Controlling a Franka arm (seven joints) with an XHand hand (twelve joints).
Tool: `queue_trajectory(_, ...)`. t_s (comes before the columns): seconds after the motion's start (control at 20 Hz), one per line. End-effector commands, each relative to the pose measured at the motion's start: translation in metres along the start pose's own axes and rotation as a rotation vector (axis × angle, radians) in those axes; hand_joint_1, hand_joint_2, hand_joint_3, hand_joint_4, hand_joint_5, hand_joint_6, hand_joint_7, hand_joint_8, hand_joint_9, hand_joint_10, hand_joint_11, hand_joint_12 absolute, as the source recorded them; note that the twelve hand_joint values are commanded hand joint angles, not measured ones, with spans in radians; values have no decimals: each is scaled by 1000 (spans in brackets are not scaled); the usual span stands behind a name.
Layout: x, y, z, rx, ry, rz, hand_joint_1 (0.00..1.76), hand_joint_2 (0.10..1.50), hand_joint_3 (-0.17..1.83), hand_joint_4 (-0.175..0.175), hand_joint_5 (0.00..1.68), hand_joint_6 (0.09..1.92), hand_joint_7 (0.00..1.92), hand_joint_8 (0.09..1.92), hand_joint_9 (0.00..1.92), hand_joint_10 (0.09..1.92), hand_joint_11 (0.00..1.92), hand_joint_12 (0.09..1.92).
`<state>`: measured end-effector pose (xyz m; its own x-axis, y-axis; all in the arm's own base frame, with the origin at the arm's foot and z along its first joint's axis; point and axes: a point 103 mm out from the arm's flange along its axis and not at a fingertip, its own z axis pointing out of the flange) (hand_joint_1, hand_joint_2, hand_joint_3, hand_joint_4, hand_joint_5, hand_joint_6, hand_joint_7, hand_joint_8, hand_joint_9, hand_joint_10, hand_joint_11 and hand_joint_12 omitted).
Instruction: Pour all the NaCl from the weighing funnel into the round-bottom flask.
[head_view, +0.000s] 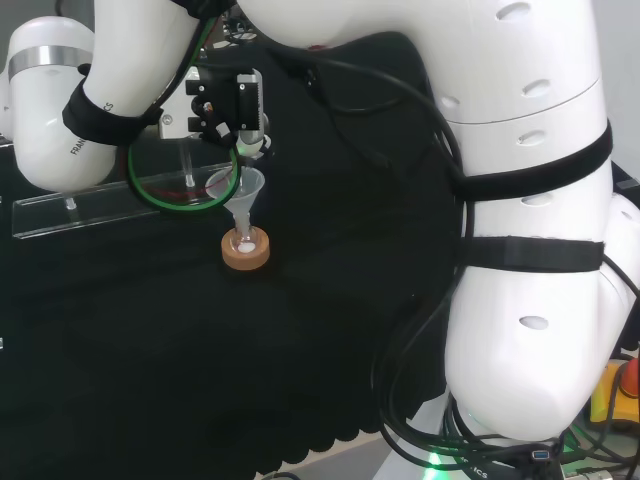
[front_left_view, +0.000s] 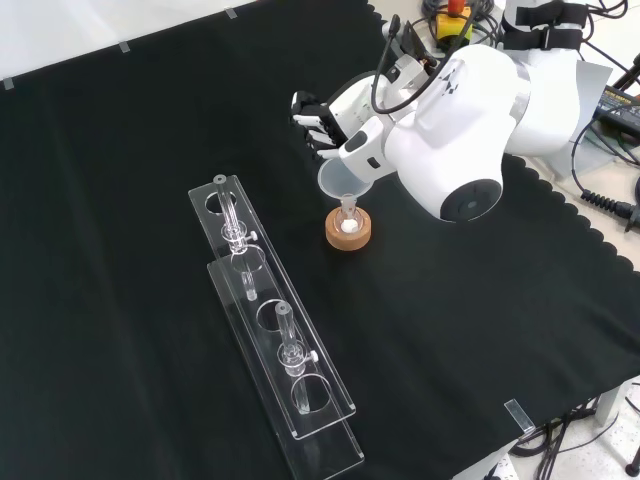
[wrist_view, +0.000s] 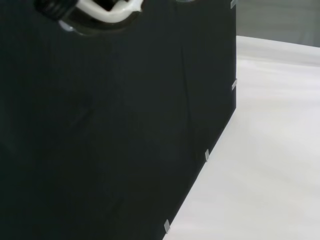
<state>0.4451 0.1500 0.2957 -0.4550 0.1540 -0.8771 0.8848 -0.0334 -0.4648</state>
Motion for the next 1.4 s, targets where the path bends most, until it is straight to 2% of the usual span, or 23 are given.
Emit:
queue_trajectory(0.05,-3,-1,3,-5,37,-1,1105,783,461,175,1215,697,1162,435,1385,127,972,973)
queue_trajectory(0.4,-9,-5,21,-30,188,5,1105,783,462,175,1215,698,1162,434,1386,125,976,973)
queue_trajectory(0.65,-15,-8,41,-44,345,17,1105,782,463,175,1215,698,1162,433,1387,124,976,971)
queue_trajectory(0.85,-22,-13,52,-54,417,41,1105,782,463,175,1215,699,1162,433,1388,123,973,970)
queue_trajectory(1.15,-26,-15,62,-45,456,46,1105,782,464,175,1215,699,1162,432,1389,121,972,969)
queue_trajectory(1.4,-27,-14,68,-55,529,57,1105,782,464,175,1214,700,1162,432,1391,121,972,970)
